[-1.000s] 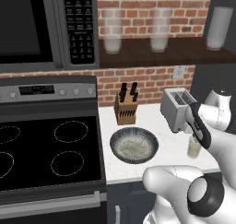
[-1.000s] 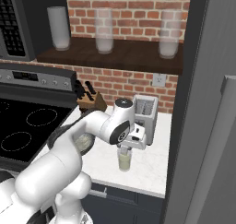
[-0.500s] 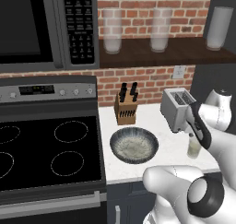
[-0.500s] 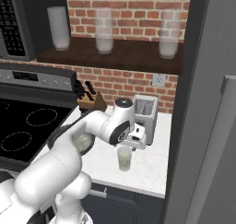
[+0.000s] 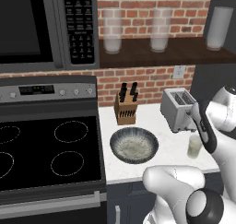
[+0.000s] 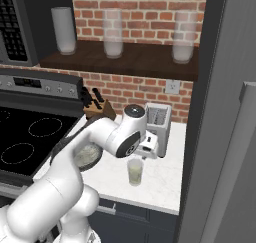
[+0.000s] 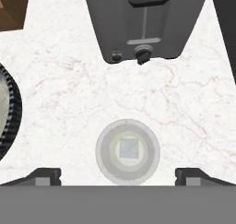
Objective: Grab a lemon wedge from the fridge and one ice cube from the ice bowl, and put them in the glass of lemonade.
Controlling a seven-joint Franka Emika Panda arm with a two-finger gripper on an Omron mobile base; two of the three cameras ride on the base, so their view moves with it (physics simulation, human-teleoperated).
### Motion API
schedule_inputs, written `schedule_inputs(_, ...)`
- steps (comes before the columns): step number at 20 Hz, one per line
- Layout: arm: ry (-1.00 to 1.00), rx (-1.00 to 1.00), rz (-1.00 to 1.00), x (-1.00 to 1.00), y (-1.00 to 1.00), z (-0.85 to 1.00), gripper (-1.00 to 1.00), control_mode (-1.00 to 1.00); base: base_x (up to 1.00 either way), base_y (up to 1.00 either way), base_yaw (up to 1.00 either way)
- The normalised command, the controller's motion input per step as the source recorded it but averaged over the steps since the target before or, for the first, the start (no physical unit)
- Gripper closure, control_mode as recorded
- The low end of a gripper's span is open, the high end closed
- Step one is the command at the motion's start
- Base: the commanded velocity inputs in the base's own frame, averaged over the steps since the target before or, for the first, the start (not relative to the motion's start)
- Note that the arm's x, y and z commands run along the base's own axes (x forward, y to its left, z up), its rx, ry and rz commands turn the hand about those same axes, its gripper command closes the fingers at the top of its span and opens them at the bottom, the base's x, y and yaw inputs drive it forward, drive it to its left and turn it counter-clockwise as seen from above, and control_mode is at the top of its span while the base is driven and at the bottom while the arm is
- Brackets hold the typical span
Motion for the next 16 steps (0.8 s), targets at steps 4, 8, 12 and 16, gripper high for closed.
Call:
schedule_inputs(4,-0.12,0.00,0.00,-0.01,0.38,0.12,-1.00,-1.00,0.00,0.00,0.00)
schedule_inputs(8,-0.07,0.00,0.00,-0.02,0.74,0.03,-1.00,-1.00,0.00,0.00,0.00)
schedule_inputs(12,-0.03,0.00,0.00,-0.02,0.81,0.02,-1.00,-1.00,0.00,0.00,0.00)
schedule_inputs(16,0.01,0.00,0.00,-0.07,0.85,0.53,-1.00,-1.00,0.00,0.00,0.00)
